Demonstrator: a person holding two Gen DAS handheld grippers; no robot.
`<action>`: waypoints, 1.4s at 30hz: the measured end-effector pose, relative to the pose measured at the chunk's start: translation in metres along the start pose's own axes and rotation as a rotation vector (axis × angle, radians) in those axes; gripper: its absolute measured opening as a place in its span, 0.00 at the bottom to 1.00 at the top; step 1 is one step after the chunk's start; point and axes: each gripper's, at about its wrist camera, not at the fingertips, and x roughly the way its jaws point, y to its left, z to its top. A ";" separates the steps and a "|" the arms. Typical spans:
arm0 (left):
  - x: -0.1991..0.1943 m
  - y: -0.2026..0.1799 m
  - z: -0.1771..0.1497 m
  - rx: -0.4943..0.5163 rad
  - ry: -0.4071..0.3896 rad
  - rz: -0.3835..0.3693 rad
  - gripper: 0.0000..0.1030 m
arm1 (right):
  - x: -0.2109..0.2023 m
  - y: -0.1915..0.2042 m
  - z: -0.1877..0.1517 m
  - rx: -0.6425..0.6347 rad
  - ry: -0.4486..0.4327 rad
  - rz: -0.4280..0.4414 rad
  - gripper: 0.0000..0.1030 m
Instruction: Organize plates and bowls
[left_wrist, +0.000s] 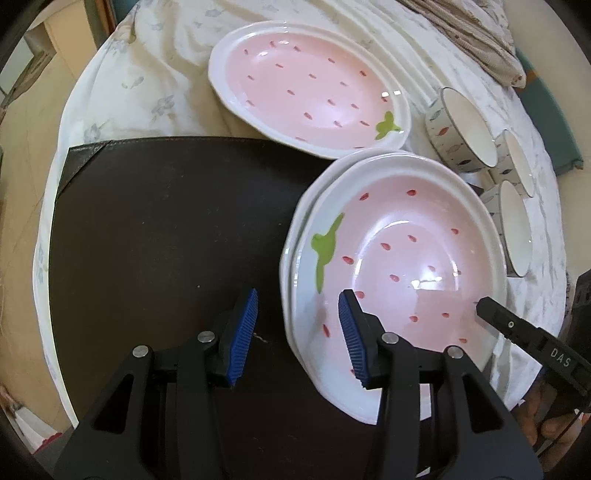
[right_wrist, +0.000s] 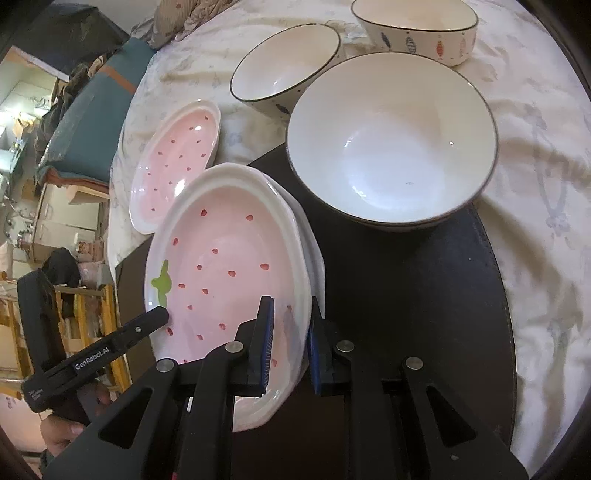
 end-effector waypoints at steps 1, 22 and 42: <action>-0.001 -0.002 0.000 0.012 -0.003 0.002 0.45 | -0.002 0.000 -0.001 -0.005 -0.004 0.001 0.19; 0.003 0.003 -0.002 -0.010 -0.008 0.000 0.55 | -0.016 -0.031 -0.015 0.120 -0.043 0.067 0.82; 0.021 -0.002 0.006 -0.021 0.031 -0.060 0.24 | 0.017 -0.008 0.000 0.021 -0.006 0.019 0.31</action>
